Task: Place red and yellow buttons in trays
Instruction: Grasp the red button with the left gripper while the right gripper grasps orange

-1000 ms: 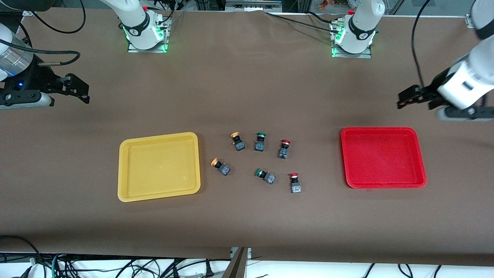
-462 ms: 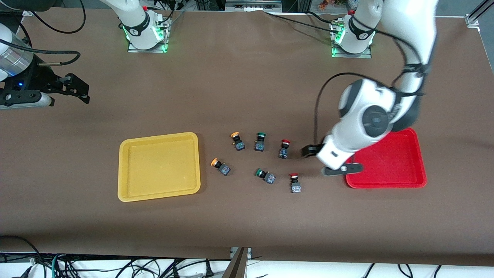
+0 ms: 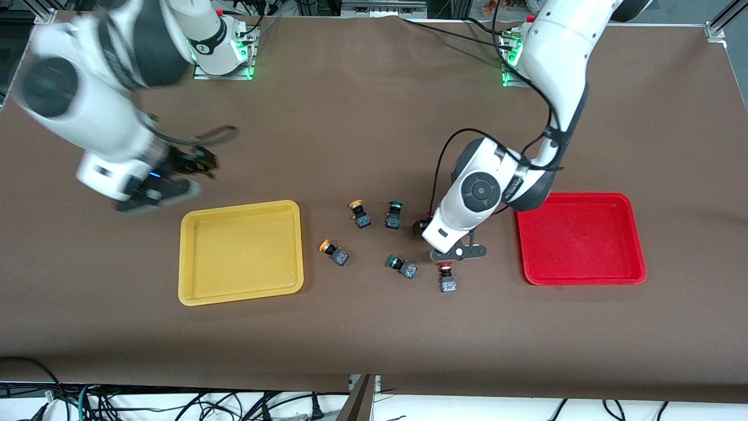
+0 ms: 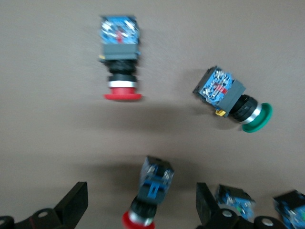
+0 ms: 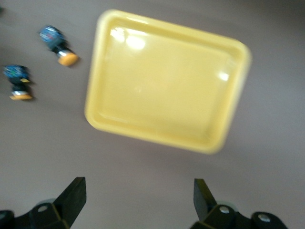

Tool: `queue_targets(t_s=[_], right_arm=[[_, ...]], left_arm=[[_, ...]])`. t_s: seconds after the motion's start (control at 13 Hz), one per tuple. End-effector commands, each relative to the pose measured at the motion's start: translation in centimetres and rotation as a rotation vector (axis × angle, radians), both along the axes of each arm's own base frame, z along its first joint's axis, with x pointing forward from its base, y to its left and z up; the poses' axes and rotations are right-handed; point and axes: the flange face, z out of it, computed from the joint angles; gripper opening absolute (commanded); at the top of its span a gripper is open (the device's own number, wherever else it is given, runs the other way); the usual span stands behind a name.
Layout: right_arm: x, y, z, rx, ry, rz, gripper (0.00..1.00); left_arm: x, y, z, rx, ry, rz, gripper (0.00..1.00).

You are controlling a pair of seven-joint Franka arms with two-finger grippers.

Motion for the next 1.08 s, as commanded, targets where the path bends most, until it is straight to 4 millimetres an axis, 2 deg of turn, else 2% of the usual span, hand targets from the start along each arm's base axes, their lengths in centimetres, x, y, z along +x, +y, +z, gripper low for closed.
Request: queue_targets(t_s=[0.0, 0.08, 0.15, 0.23, 0.31, 0.38, 0.54, 0.69, 0.77, 0.85, 1.0], right_arm=[[2.0, 8.5, -7.2, 0.073, -0.054, 0.084, 1.0], [2.8, 10.9, -10.0, 0.088, -0.089, 0.111, 1.0], [3.4, 13.0, -13.0, 0.099, -0.125, 0.146, 1.0], [3.7, 15.0, -15.7, 0.111, -0.154, 0.171, 1.0], [4.3, 16.0, -18.2, 0.123, -0.182, 0.175, 1.0], [4.5, 17.0, -20.2, 0.141, -0.201, 0.181, 1.0], [4.3, 18.9, -23.2, 0.171, -0.225, 0.195, 1.0], [3.8, 19.8, -25.9, 0.184, -0.254, 0.205, 0.99], [3.5, 20.2, -26.9, 0.187, -0.261, 0.209, 0.94], [3.2, 20.4, -27.4, 0.184, -0.257, 0.221, 0.81], [3.6, 19.7, -26.5, 0.174, -0.243, 0.218, 0.11]], left_arm=[[-1.4, -1.8, -3.5, -0.002, -0.052, -0.031, 0.65], [-1.5, -2.0, -3.4, -0.003, -0.055, -0.029, 0.16], [-1.3, -1.5, -3.6, 0.001, -0.053, -0.034, 0.0], [-1.2, -1.1, -3.7, 0.007, -0.05, -0.032, 0.0], [-1.2, -0.9, -3.3, 0.019, -0.033, -0.03, 0.0], [-1.0, 0.2, -2.4, 0.068, 0.003, -0.041, 0.0], [-0.8, 2.6, 2.0, 0.191, 0.045, -0.082, 0.0], [0.2, 6.9, 6.1, 0.246, 0.083, -0.148, 0.0], [1.2, 10.4, 7.2, 0.244, 0.115, -0.225, 0.0], [2.8, 15.1, 7.4, 0.224, 0.136, -0.311, 0.0], [5.0, 23.8, 6.6, 0.174, 0.151, -0.47, 0.0]])
